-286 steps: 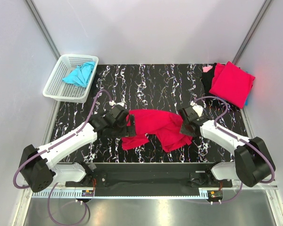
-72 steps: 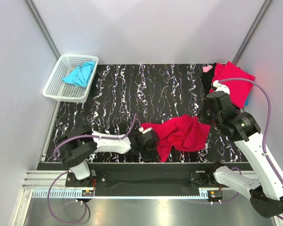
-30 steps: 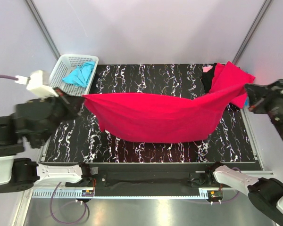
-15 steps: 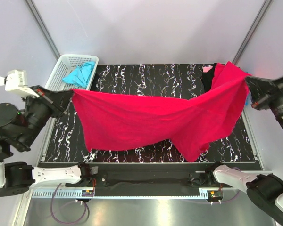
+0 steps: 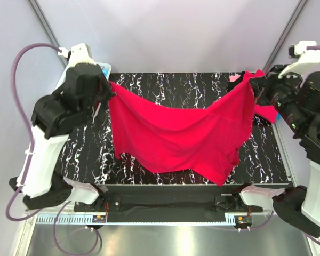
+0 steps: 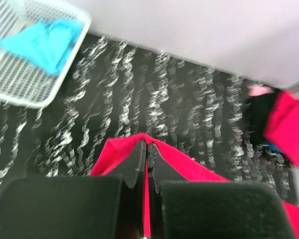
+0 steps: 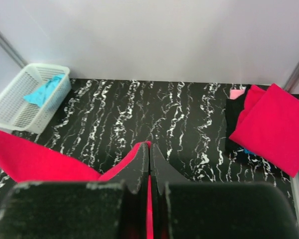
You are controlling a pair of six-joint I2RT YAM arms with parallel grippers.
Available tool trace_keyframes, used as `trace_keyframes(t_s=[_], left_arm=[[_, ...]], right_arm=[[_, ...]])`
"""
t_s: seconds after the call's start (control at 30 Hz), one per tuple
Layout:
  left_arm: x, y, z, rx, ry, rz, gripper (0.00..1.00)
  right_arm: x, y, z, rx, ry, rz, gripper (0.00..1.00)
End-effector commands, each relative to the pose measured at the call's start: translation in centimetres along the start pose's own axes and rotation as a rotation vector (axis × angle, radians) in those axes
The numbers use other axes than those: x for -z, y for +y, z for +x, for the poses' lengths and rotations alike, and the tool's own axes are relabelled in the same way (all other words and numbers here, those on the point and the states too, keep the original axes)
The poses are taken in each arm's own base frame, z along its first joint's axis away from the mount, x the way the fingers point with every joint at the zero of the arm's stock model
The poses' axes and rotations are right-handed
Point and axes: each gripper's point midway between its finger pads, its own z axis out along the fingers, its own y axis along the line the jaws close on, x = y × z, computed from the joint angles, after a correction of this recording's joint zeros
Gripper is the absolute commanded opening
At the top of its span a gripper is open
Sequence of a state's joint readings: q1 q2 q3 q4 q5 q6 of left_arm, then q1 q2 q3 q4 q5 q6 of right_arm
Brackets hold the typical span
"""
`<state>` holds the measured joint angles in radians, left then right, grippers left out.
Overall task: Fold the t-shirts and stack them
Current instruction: Flatten the tshirt out
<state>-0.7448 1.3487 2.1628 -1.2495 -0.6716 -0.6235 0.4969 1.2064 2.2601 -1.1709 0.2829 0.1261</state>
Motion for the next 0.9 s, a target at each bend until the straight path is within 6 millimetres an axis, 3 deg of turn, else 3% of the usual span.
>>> trace_keyframes(t_s=[0.0, 0.17, 0.23, 0.3, 0.43, 0.57, 0.6, 0.73, 0.87], left_arm=[[-1.0, 2.8, -0.3, 0.071, 0.069, -0.07, 0.0], [-5.7, 5.5, 0.7, 0.072, 0.163, -0.198, 0.0], [-6.4, 6.1, 0.4, 0.065, 0.167, -0.208, 0.0], [-6.1, 5.5, 0.0, 0.066, 0.164, -0.169, 0.0], [-3.0, 4.8, -1.2, 0.062, 0.129, -0.074, 0.0], [1.2, 5.1, -1.7, 0.057, 0.091, 0.011, 0.0], [3.0, 5.6, -1.7, 0.058, 0.073, 0.031, 0.0], [6.8, 7.0, -0.4, 0.047, 0.053, 0.075, 0.0], [9.6, 8.7, 0.2, 0.067, 0.008, 0.074, 0.0]], right_arm=[[-1.3, -0.9, -1.3, 0.028, -0.049, 0.07, 0.0], [-3.2, -2.2, -1.0, 0.061, -0.027, 0.17, 0.0], [-3.9, -2.5, -0.8, 0.067, -0.017, 0.205, 0.0], [-3.7, -2.4, -0.9, 0.057, -0.022, 0.195, 0.0], [-0.5, -2.9, -2.7, 0.015, -0.093, 0.18, 0.0], [2.2, -5.5, -3.0, 0.046, -0.116, 0.284, 0.0], [3.5, -5.9, -3.1, 0.04, -0.136, 0.283, 0.0], [5.5, -6.1, -2.2, 0.028, -0.125, 0.254, 0.0], [7.4, -5.9, -2.2, 0.013, -0.148, 0.201, 0.0]])
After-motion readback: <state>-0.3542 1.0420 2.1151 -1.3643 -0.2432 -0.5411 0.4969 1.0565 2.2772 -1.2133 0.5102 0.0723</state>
